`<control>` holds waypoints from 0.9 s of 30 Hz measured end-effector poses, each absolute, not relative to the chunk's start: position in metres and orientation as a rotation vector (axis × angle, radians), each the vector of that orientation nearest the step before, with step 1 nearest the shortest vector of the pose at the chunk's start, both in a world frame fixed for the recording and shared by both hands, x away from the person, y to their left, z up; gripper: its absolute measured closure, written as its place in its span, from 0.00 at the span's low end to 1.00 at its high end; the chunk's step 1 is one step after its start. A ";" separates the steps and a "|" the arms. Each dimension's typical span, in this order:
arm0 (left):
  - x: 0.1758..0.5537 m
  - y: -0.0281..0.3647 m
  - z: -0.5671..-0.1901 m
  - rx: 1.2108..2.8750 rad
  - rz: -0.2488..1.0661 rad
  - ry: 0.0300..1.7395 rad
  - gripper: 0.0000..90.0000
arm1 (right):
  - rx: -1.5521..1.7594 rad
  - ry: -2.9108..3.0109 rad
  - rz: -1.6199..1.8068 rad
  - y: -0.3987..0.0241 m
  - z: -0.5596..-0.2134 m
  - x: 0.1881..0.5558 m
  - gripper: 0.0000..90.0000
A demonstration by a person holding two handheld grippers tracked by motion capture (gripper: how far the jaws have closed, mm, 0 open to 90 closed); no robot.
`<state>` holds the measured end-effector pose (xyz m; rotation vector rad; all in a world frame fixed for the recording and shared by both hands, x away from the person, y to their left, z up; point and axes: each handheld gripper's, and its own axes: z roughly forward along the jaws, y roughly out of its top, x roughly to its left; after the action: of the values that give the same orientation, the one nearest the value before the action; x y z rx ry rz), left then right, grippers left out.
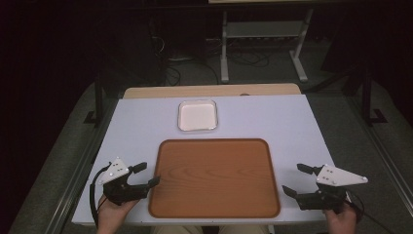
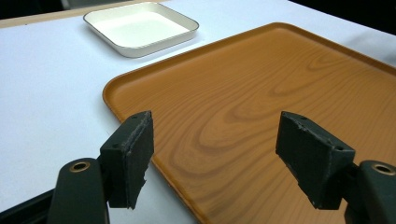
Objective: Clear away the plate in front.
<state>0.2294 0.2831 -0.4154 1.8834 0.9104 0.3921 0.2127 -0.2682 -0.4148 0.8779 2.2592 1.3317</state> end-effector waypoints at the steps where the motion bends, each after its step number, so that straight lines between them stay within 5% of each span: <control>1: 0.230 0.283 -0.415 1.884 0.393 0.911 0.30 | 0.878 2.260 1.331 -0.268 -0.415 0.213 0.14; 27: 0.235 0.287 -0.419 1.872 0.395 0.939 0.30 | 0.885 2.261 1.328 -0.268 -0.415 0.212 0.14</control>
<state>0.2354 0.2866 -0.4186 1.8717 0.9389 0.3950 0.2119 -0.2678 -0.4148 0.8854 2.2610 1.3277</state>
